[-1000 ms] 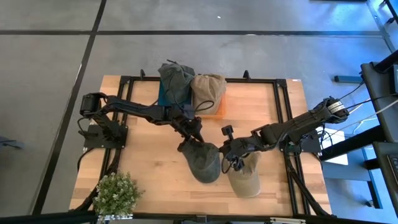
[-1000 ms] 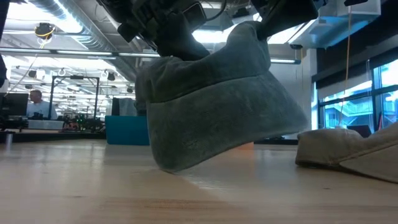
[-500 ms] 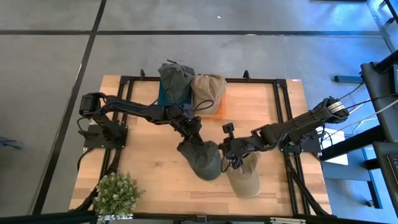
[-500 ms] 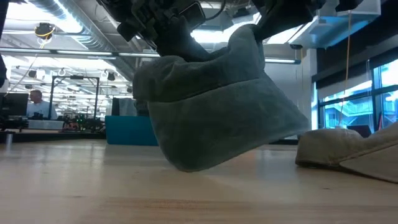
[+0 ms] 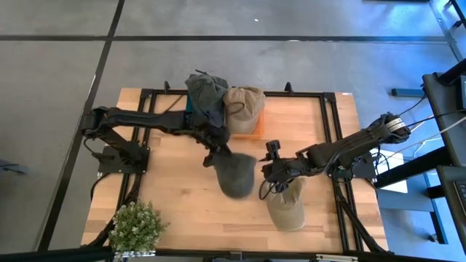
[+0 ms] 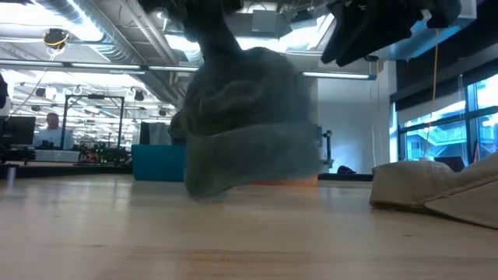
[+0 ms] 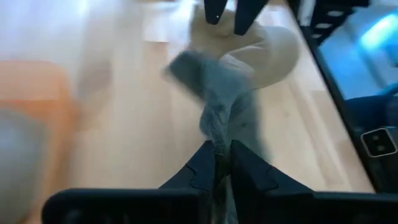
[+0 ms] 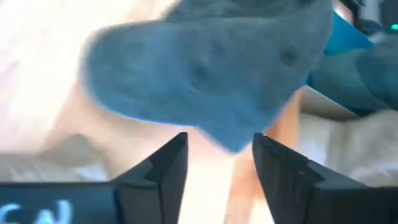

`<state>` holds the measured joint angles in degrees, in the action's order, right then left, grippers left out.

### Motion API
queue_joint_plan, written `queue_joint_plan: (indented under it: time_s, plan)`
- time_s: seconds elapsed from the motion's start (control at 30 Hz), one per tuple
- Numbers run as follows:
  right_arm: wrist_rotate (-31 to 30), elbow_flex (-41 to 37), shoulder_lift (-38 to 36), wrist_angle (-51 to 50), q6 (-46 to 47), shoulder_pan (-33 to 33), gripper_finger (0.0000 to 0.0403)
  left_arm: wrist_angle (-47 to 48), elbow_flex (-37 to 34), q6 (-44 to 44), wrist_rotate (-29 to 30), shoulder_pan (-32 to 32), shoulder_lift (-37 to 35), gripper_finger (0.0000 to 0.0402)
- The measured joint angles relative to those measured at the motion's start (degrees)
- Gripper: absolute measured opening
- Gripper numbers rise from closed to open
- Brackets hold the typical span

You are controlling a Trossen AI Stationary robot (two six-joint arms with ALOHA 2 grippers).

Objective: Pick & Place hat
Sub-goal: Put the gray cap into the blue bin

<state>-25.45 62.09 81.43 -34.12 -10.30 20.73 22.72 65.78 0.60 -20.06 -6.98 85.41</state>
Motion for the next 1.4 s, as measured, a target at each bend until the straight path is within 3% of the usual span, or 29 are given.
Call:
queue_joint_plan:
  time_s: [0.23, 0.4, 0.5, 0.63, 0.97, 1.23, 1.4]
  plan:
    - [-6.4, 0.1, -3.2, -5.8, 6.0, -1.4, 0.0217, 25.5, 19.2, 6.6, 13.6, 0.0, -1.0, 0.0025]
    - [-7.1, 0.1, -4.9, -11.3, 11.3, -2.9, 0.0216, 38.4, 30.9, 9.7, 18.8, -0.4, -0.7, 0.0025]
    - [-7.1, 0.1, -5.2, -12.7, 13.0, -3.6, 0.0215, 45.3, 34.9, 10.6, 25.1, -1.8, -0.8, 0.0026]
    - [-7.0, 0.1, -5.2, -12.7, 13.1, -4.3, 0.0215, 49.9, 35.8, 11.4, 32.1, -5.2, -0.7, 0.0026]
    - [-7.0, 0.1, -5.1, -12.5, 16.5, -4.8, 0.0214, 50.8, 35.8, 15.1, 37.0, -13.1, 4.2, 0.0026]
    - [-6.9, 0.1, -5.1, -12.5, 17.7, -4.8, 0.0214, 51.0, 35.7, 21.1, 37.2, -14.6, 11.9, 0.0026]
    - [-6.9, 0.1, -5.1, -12.5, 17.6, -4.8, 0.0214, 51.0, 35.7, 21.3, 42.0, -15.6, 13.1, 0.0026]
